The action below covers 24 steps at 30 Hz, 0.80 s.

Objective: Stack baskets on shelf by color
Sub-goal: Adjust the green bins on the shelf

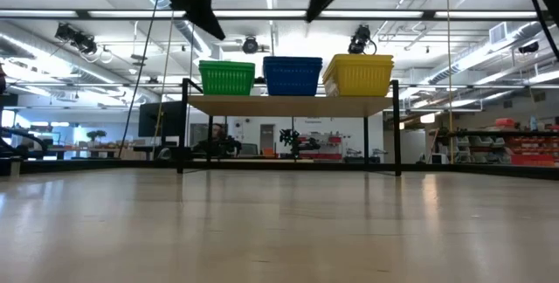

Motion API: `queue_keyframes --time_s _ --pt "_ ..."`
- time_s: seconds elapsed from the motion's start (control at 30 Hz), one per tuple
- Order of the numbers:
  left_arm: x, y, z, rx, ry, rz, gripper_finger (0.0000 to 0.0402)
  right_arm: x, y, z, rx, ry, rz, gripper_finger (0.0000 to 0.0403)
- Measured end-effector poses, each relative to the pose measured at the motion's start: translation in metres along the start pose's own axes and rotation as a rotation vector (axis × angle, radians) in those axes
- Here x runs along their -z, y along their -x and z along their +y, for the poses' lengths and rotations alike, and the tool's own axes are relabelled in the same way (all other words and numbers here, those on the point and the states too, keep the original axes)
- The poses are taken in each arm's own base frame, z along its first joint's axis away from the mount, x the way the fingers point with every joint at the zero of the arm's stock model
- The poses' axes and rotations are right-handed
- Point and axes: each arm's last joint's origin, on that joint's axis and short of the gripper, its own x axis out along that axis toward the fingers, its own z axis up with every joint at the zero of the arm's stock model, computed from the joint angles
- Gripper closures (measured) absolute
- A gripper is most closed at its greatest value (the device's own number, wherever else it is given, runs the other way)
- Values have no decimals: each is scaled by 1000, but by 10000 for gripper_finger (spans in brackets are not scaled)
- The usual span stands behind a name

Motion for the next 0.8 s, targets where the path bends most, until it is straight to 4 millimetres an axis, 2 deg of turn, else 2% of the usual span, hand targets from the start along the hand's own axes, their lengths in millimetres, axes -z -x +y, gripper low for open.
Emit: queue_keyframes --time_s 0.17,0.27,0.47,0.63,0.8 --pt "2 -13 19 84 -15 -2 190 19 30 9 -56 -53 59 237" --pt "1 -21 29 69 -28 13 182 28 48 15 -77 -68 46 238" --pt "3 -44 34 148 -49 43 177 45 77 27 -85 -79 -3 238" --pt "4 -62 33 151 -92 94 177 59 89 31 -82 -98 -32 238" --pt "0 -69 34 148 -103 106 180 75 89 35 -79 -107 -32 238"
